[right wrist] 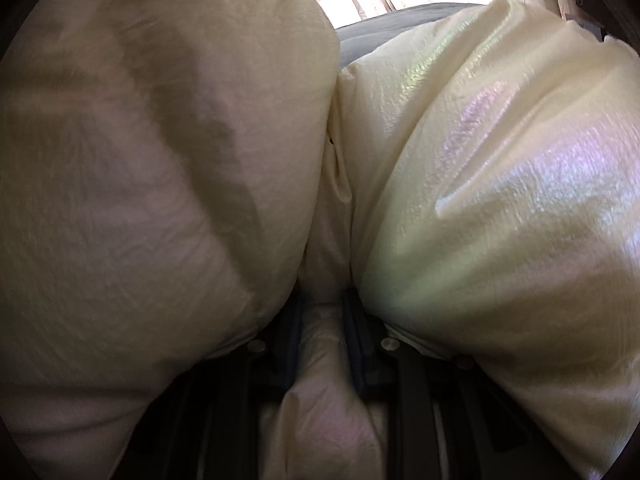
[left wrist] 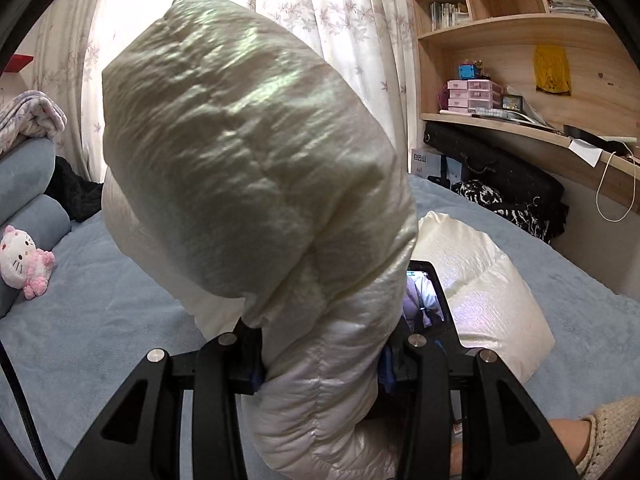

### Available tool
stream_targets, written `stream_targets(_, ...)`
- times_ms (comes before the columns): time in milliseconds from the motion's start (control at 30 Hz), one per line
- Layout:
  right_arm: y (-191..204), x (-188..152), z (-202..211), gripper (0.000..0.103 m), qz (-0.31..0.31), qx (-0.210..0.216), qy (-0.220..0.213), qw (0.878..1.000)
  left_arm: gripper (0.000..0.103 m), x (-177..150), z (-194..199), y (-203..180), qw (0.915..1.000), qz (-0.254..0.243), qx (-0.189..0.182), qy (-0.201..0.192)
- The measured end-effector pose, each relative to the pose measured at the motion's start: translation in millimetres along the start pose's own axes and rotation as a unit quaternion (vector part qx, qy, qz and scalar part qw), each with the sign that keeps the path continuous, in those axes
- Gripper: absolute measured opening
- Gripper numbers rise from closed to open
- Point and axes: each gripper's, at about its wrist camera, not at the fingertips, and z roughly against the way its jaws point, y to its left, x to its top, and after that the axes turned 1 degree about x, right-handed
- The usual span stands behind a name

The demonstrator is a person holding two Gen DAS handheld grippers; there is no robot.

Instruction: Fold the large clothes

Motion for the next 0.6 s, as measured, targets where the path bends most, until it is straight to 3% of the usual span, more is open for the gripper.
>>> stream_targets(167,-8,18,12,0.021,0.008,0.008,0.026,1.0,0.04,16,0,-18,0.9995,-0.029,0.001,-0.008)
stream_targets(300,-13,23,46,0.021,-0.002,0.014,0.045,0.999,0.039,20,3,-28,0.9986,-0.053,0.0,-0.006)
stream_targets(433,-32,25,99,0.021,0.006,-0.003,0.013,1.0,0.039,21,0,-41,0.9973,-0.073,0.001,0.005)
stream_targets(600,-70,29,161,0.021,-0.008,-0.041,-0.035,0.998,0.039,13,1,-68,0.9888,-0.148,0.009,0.015)
